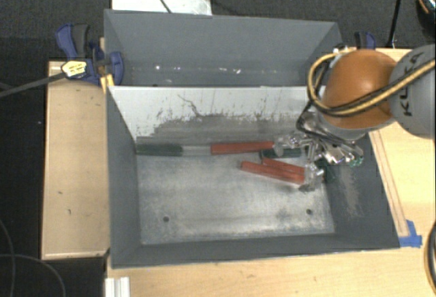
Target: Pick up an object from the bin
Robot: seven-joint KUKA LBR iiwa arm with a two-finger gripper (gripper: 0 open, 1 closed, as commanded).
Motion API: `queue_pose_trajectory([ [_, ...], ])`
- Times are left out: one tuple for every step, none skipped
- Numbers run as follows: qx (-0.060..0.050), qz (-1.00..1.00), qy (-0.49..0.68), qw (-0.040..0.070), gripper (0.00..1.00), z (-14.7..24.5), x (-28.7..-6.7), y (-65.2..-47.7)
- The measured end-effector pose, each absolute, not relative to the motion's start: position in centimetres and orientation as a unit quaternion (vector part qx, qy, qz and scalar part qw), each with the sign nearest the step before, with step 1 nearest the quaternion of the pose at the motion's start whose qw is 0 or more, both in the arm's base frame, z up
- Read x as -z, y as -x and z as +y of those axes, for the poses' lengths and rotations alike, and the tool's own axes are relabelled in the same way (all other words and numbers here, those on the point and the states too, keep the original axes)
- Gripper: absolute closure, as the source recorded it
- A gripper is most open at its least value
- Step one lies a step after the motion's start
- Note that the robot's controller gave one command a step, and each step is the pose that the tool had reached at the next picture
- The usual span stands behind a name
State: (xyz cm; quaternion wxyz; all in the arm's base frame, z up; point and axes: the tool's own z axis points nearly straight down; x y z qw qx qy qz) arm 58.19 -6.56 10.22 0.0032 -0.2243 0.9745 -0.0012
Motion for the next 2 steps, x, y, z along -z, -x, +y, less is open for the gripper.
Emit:
queue_pose_trajectory([
  [-0.001, 0.99, 0.142, 0.0, 0.0, -5.53, -7.0, -58.11],
  [-0.001, 0.999, 0.05, 0.001, 0.0, -4.67, -7.08, -57.21],
])
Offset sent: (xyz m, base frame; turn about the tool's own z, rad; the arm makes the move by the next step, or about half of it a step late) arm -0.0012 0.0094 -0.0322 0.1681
